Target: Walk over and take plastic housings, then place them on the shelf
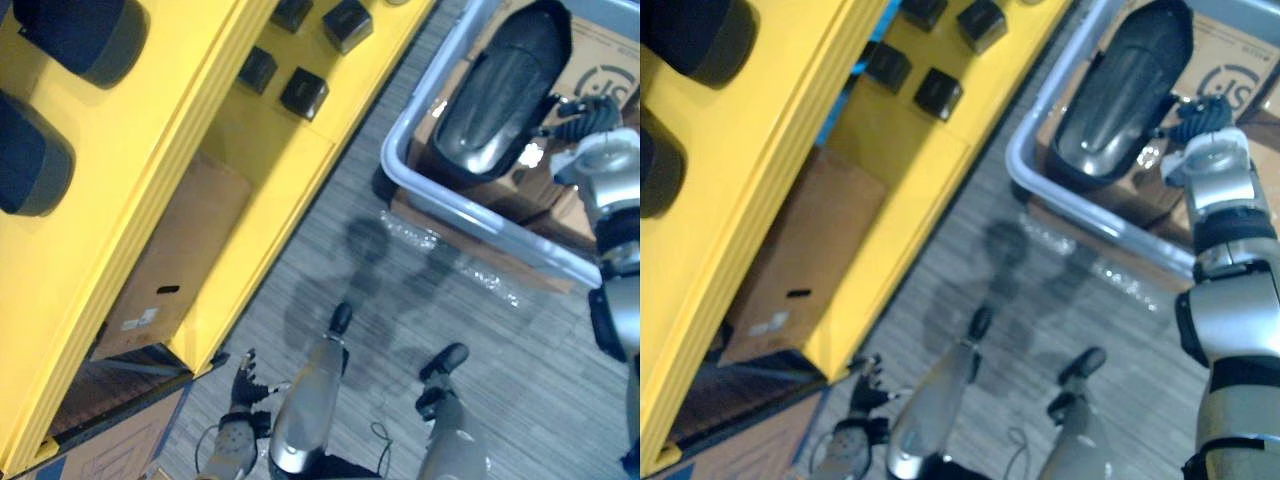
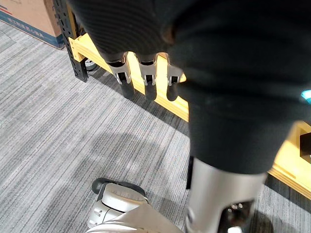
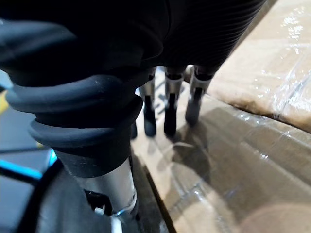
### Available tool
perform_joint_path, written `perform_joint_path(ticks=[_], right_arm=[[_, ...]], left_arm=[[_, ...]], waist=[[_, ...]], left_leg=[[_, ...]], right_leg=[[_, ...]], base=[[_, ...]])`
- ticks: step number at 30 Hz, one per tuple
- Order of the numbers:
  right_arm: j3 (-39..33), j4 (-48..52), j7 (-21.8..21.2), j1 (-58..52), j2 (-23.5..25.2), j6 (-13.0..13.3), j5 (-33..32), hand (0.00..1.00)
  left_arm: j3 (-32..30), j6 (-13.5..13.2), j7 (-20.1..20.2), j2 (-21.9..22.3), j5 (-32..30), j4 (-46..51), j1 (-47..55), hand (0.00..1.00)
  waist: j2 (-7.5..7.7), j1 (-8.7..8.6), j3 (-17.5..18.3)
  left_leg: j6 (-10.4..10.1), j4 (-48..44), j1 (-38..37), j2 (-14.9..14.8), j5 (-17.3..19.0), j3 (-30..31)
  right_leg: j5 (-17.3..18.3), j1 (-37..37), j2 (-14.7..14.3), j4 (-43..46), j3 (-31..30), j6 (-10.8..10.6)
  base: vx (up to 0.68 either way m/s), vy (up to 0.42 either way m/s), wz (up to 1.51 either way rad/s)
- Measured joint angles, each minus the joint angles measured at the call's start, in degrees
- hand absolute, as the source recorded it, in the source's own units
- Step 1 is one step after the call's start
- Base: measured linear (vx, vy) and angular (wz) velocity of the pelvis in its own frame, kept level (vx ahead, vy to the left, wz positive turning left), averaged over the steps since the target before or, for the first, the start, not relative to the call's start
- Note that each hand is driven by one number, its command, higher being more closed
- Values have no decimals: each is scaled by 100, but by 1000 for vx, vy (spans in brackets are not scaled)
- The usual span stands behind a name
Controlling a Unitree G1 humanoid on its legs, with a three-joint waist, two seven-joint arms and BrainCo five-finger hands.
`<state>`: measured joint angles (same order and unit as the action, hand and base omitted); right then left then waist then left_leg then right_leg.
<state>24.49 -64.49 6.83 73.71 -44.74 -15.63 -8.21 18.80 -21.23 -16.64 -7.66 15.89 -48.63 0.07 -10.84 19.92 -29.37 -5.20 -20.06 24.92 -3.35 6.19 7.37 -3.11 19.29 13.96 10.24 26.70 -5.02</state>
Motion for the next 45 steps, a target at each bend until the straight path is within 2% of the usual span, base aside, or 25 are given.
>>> perform_joint_path(ticks=[4, 7, 11, 15, 17, 20, 24, 32, 33, 36, 39, 40, 45], right_arm=[[231, -130, -56, 49, 14, -219, 567, 100], [412, -309, -37, 90, 18, -507, 1242, 100], [514, -401, 28, 153, 20, -797, 1990, 100], [713, -461, 259, 267, -81, -899, 2252, 100], [716, -477, 369, 402, -219, -870, 2261, 100], [717, -543, 613, 408, -401, -618, 2262, 100], [711, -553, 908, 456, -493, -214, 2354, 100], [701, -384, 1051, 489, -649, 229, 2366, 100], [701, -354, 1051, 488, -649, 306, 2366, 0], [683, -310, 1042, 388, -652, 467, 2282, 0], [579, -190, 1137, 169, -675, 722, 1833, 0], [414, -125, 1360, 6, -637, 929, 1520, 0], [-88, -117, 1817, -220, -350, 1222, 946, 0]], left_arm=[[15, -126, -4, 3, -2, -1, 0, 0], [24, -248, -13, 4, -2, 17, 1, 0], [48, -345, -60, -27, -9, 43, 29, 0], [72, -485, -79, -47, -46, 443, 308, 0], [164, -478, -89, -123, -57, 946, 488, 0], [217, -414, -80, -112, -24, 2053, 644, 0], [273, -325, 22, 135, 189, 3123, 643, 0], [210, -166, 228, 123, 220, 3857, 675, 0], [205, -139, 246, 122, 224, 3949, 674, 0], [198, -82, 316, 118, 229, 4174, 674, 0], [202, 45, 335, 116, 405, 4315, 653, 0], [201, 131, 327, 115, 405, 4311, 641, 0], [282, 237, 317, 128, 395, 4160, 490, 0]], waist=[[0, 53, 0], [0, 153, 0], [0, 171, 0], [0, 128, 0], [0, 122, 0], [-3, 83, 2], [-3, -188, 2], [-2, -416, 2], [-1, -443, 2], [0, -494, 1], [4, -520, -1], [5, -526, -2], [8, -515, -4]], left_leg=[[0, 0, -1, -2, 0, -2], [0, 3, -2, -3, 0, 0], [-4, 49, -80, 2, -3, -3], [-24, 81, -95, -2, -20, -4], [-45, 170, -168, -4, -56, -4], [-52, 245, -315, 1, -93, 0], [-59, 271, -365, 4, -130, 13], [-141, 521, -589, -110, -247, -29], [-148, 579, -613, -124, -284, -29], [-171, 674, -700, -175, -320, -60], [-188, 754, -704, -211, -361, -99], [-195, 780, -691, -231, -377, -125], [-207, 848, -673, -259, -399, -193]], right_leg=[[3, 1, 0, 2, 0, 2], [4, -2, 1, 1, 7, 3], [6, -49, 9, -5, 12, 0], [3, -54, 7, -4, 9, 1], [1, -88, 9, -3, 12, 4], [1, -219, 18, 2, 36, 4], [-13, -289, 15, 8, 64, 12], [-72, -348, -108, -84, -23, 97], [-77, -344, -122, -96, -22, 106], [-77, -356, -168, -147, -45, 123], [-141, -339, -222, -214, -63, 173], [-205, -327, -266, -273, -87, 182], [-303, -290, -320, -423, -152, 193]], base=[[0, 0, 0], [0, 0, 0], [0, 0, 0], [0, 0, 0], [9, -5, 2], [1, 0, 1], [-4, 1, 2], [-35, -18, -8], [-60, -40, -7], [-51, -27, -8], [-24, -19, -9], [1, -17, -10], [-5, 0, -8]])
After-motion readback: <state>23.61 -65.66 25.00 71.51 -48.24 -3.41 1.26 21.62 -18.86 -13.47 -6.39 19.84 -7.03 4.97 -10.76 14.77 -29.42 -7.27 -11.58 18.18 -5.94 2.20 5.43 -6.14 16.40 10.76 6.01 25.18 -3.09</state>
